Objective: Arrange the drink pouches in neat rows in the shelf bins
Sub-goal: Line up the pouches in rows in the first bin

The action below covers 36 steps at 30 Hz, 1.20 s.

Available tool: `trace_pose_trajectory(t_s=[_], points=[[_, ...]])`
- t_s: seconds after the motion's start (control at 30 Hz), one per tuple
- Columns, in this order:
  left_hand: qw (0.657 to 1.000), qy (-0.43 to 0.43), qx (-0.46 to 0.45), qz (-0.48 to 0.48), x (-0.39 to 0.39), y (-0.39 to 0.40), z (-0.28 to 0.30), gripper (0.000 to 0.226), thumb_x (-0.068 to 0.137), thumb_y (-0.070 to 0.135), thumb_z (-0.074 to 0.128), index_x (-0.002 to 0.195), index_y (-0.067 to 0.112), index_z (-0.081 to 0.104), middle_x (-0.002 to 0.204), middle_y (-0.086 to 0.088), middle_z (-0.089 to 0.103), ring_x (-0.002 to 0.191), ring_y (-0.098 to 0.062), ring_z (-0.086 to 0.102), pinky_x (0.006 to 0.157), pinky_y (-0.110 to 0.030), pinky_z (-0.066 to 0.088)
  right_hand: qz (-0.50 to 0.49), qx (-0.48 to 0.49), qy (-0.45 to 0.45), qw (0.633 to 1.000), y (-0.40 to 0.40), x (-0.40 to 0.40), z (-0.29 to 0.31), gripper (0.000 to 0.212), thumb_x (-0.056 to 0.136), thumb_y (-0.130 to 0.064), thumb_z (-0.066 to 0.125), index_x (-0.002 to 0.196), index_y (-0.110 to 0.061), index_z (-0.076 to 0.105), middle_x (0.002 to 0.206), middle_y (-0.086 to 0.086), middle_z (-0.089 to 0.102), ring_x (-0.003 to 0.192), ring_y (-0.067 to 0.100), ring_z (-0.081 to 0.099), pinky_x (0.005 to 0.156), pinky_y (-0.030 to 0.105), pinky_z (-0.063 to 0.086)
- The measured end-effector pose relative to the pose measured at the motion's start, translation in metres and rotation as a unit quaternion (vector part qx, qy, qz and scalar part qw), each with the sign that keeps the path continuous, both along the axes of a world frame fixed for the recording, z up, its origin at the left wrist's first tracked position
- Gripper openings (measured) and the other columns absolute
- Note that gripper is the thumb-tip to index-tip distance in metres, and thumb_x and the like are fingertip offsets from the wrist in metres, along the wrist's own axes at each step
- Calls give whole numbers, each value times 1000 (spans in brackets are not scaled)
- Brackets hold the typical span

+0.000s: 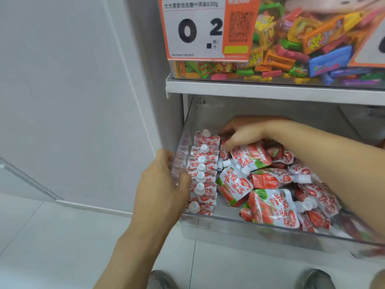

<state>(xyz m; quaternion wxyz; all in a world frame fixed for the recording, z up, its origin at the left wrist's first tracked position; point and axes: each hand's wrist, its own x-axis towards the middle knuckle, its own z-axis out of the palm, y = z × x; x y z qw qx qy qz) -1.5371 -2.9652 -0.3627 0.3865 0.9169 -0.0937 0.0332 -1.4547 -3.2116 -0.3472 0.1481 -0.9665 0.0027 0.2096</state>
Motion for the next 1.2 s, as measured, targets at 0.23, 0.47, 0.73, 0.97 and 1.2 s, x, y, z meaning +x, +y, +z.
trace_pose_trajectory(t_s=[0.23, 0.47, 0.73, 0.97, 1.2], points=[[1000, -3, 4, -3, -1, -1, 1, 14, 88, 28, 59, 98, 27, 50, 86, 13, 64, 72, -4, 60, 54, -16, 40, 56, -64, -143, 986, -9, -23, 4, 51, 74, -39, 83, 120, -25, 67, 115, -3, 65, 94, 17, 58, 78, 25, 44], [1000, -12, 18, -9, 1, -1, 1, 16, 88, 29, 60, 98, 25, 49, 86, 10, 64, 75, -10, 61, 54, -17, 40, 102, 21, -285, 953, -23, -58, 13, 39, 75, -11, 80, 112, -16, 68, 112, 1, 66, 99, 19, 62, 90, 33, 49], [999, -12, 25, -18, 3, 1, 4, 15, 88, 30, 60, 96, 22, 50, 83, 8, 64, 73, -12, 61, 54, -17, 40, -134, 101, -363, 917, -24, -52, 6, 23, 90, -36, 70, 107, -20, 72, 105, -1, 74, 93, 16, 67, 85, 25, 49], [999, 1, 44, -19, 8, 0, 9, 19, 87, 32, 61, 97, 20, 50, 82, 4, 64, 72, -17, 61, 56, -29, 41, -219, 247, -227, 916, 17, -7, -24, 28, 84, -36, 72, 101, -17, 64, 94, 4, 71, 84, 24, 70, 75, 43, 60], [999, -2, 37, -15, 10, -4, 5, 18, 90, 33, 59, 97, 23, 46, 85, 8, 61, 66, -8, 55, 49, -14, 33, -114, 6, -108, 988, 11, 9, -14, 41, 87, -50, 69, 97, -10, 67, 92, 3, 67, 77, 18, 61, 63, 29, 49]])
